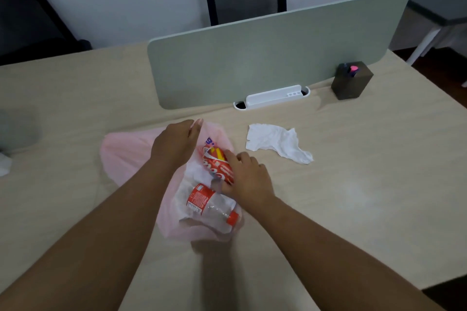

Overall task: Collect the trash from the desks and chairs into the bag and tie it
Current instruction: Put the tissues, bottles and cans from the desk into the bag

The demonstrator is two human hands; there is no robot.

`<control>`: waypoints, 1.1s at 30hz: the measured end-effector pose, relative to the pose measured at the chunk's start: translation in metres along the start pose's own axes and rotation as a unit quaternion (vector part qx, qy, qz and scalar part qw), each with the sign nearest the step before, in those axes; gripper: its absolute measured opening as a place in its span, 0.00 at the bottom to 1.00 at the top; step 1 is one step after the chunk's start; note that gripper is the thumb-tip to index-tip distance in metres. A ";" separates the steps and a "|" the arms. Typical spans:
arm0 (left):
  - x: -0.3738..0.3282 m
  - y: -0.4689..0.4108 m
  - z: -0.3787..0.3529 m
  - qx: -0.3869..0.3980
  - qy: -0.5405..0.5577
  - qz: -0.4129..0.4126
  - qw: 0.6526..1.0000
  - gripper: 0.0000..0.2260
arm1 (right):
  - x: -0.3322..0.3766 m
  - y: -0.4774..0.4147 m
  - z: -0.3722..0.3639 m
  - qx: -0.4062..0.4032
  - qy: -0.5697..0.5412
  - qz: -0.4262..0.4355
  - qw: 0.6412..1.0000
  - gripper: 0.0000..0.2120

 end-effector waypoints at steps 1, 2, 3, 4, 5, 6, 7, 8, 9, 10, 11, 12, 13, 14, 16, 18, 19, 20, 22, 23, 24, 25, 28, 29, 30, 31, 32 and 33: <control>0.000 0.000 0.002 0.003 0.012 -0.001 1.000 0.25 | 0.016 -0.008 -0.001 0.003 0.012 0.025 1.000 0.35; -0.001 0.000 0.002 0.005 0.022 -0.006 1.000 0.26 | 0.027 -0.016 -0.004 0.016 0.020 0.042 0.999 0.36; -0.003 -0.001 0.004 0.005 0.031 -0.013 0.999 0.26 | 0.035 -0.024 -0.010 0.032 0.014 0.053 0.998 0.36; -0.005 -0.002 0.005 0.003 0.038 -0.019 0.999 0.27 | 0.040 -0.029 -0.015 0.047 -0.004 0.062 0.997 0.35; -0.008 -0.002 0.006 0.001 0.042 -0.023 0.999 0.27 | 0.043 -0.033 -0.019 0.056 -0.028 0.070 0.996 0.35; -0.008 -0.003 0.007 0.000 0.045 -0.024 0.999 0.27 | 0.044 -0.036 -0.021 0.057 -0.047 0.079 0.994 0.34; -0.009 -0.004 0.007 -0.001 0.045 -0.025 0.999 0.27 | 0.044 -0.038 -0.019 0.050 -0.050 0.088 0.994 0.33; -0.008 -0.006 0.006 0.001 0.044 -0.024 0.999 0.27 | 0.040 -0.040 -0.015 0.036 -0.045 0.092 0.994 0.32; -0.007 -0.007 0.006 0.005 0.042 -0.024 0.999 0.26 | 0.033 -0.042 -0.009 0.018 -0.039 0.086 0.995 0.31; -0.006 -0.009 0.004 0.009 0.040 -0.022 0.999 0.26 | 0.020 -0.044 -0.001 0.001 -0.043 0.070 0.997 0.30; -0.004 -0.010 0.003 0.013 0.037 -0.020 0.999 0.26 | 0.004 -0.046 0.006 -0.012 -0.055 0.044 0.997 0.31; -0.002 -0.012 0.001 0.018 0.032 -0.017 0.999 0.26 | -0.017 -0.050 0.010 -0.018 -0.066 0.011 0.998 0.32; 0.000 -0.013 -0.001 0.024 0.028 -0.012 0.999 0.26 | -0.040 -0.053 0.011 -0.021 -0.065 -0.027 0.997 0.36; 0.003 -0.013 -0.004 0.027 0.028 -0.007 0.999 0.25 | -0.063 -0.055 0.010 -0.021 -0.052 -0.065 0.996 0.39; 0.008 -0.013 -0.009 0.031 0.029 -0.001 0.999 0.25 | -0.105 -0.058 0.004 -0.009 -0.009 -0.128 0.992 0.42; 0.013 -0.012 -0.013 0.035 0.030 0.003 0.999 0.24 | -0.141 -0.063 -0.007 0.024 0.025 -0.176 0.984 0.41; 0.015 -0.013 -0.014 0.036 0.029 0.005 0.999 0.24 | -0.155 -0.065 -0.011 0.039 0.033 -0.193 0.980 0.41; 0.018 -0.014 -0.015 0.036 0.028 0.009 0.999 0.23 | -0.167 -0.069 -0.015 0.050 0.036 -0.207 0.976 0.41; 0.024 -0.016 -0.015 0.037 0.029 0.016 0.999 0.22 | -0.180 -0.074 -0.023 0.061 0.031 -0.222 0.973 0.38; 0.026 -0.017 -0.015 0.036 0.030 0.018 0.999 0.22 | -0.181 -0.076 -0.026 0.049 0.032 -0.222 0.973 0.35; 0.028 -0.018 -0.014 0.035 0.031 0.021 0.999 0.22 | -0.182 -0.076 -0.028 0.035 0.031 -0.220 0.974 0.29; 0.030 -0.020 -0.014 0.036 0.031 0.024 0.999 0.21 | -0.180 -0.074 -0.028 0.023 0.024 -0.216 0.976 0.22; 0.037 -0.026 -0.010 0.035 0.028 0.031 0.999 0.21 | -0.166 -0.074 -0.039 0.032 -0.089 -0.170 0.981 0.12; 0.038 -0.027 -0.009 0.033 0.027 0.030 0.999 0.21 | -0.152 -0.072 -0.036 0.020 -0.146 -0.133 0.980 0.13; 0.039 -0.028 -0.007 0.031 0.026 0.030 0.999 0.21 | -0.131 -0.069 -0.027 -0.006 -0.201 -0.080 0.976 0.13; 0.038 -0.028 -0.004 0.028 0.027 0.030 0.999 0.20 | -0.106 -0.066 -0.017 -0.029 -0.237 -0.015 0.971 0.14; 0.038 -0.028 -0.002 0.026 0.029 0.030 0.999 0.20 | -0.081 -0.062 -0.010 -0.038 -0.253 0.042 0.966 0.14; 0.038 -0.027 0.001 0.023 0.030 0.031 0.999 0.19 | -0.058 -0.057 -0.007 -0.026 -0.262 0.075 0.962 0.12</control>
Point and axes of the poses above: each hand's wrist, its own y-axis away from the middle knuckle, its own z-axis out of the back of the hand, x = y × z, the point moved 9 cm from there along -y, towards the middle knuckle, and after that the axes turned 10 degrees about x, right-handed, at the moved point
